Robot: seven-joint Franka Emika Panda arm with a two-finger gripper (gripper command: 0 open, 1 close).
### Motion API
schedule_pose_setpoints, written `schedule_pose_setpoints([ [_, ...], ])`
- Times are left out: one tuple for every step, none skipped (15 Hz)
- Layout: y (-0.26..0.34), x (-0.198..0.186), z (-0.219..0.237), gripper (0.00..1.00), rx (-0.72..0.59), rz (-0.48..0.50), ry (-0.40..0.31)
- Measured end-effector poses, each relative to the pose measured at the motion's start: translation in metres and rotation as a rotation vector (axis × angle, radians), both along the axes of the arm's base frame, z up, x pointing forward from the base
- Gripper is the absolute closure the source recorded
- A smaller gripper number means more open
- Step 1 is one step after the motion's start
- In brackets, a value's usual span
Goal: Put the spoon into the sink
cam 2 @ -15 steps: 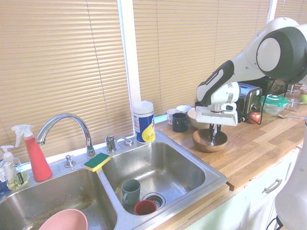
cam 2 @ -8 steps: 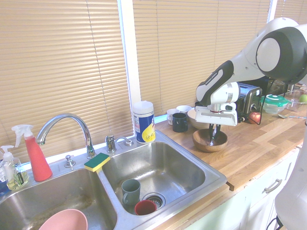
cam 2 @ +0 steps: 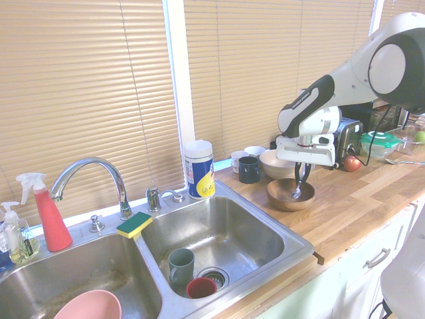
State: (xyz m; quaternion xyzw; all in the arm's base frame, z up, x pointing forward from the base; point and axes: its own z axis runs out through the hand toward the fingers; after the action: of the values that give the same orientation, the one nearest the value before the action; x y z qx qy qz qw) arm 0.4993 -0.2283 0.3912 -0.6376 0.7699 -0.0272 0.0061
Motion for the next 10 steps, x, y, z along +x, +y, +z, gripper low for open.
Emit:
schedule_pose_setpoints([
  [0.005, 0.000, 0.010, 1.00, -0.011, 0.009, -0.011],
  [0.012, -0.001, 0.020, 1.00, -0.023, 0.018, -0.023],
  [0.020, -0.002, 0.031, 1.00, -0.035, 0.030, -0.035],
  [0.032, -0.001, 0.042, 1.00, -0.051, 0.047, -0.042],
  [0.050, 0.001, 0.054, 1.00, -0.072, 0.075, -0.051],
  [0.074, 0.006, 0.064, 1.00, -0.096, 0.111, -0.056],
  [0.102, 0.010, 0.072, 1.00, -0.121, 0.146, -0.061],
  [0.132, 0.011, 0.077, 1.00, -0.149, 0.181, -0.064],
  [0.158, 0.010, 0.081, 1.00, -0.177, 0.211, -0.065],
  [0.181, 0.007, 0.083, 1.00, -0.201, 0.237, -0.066],
])
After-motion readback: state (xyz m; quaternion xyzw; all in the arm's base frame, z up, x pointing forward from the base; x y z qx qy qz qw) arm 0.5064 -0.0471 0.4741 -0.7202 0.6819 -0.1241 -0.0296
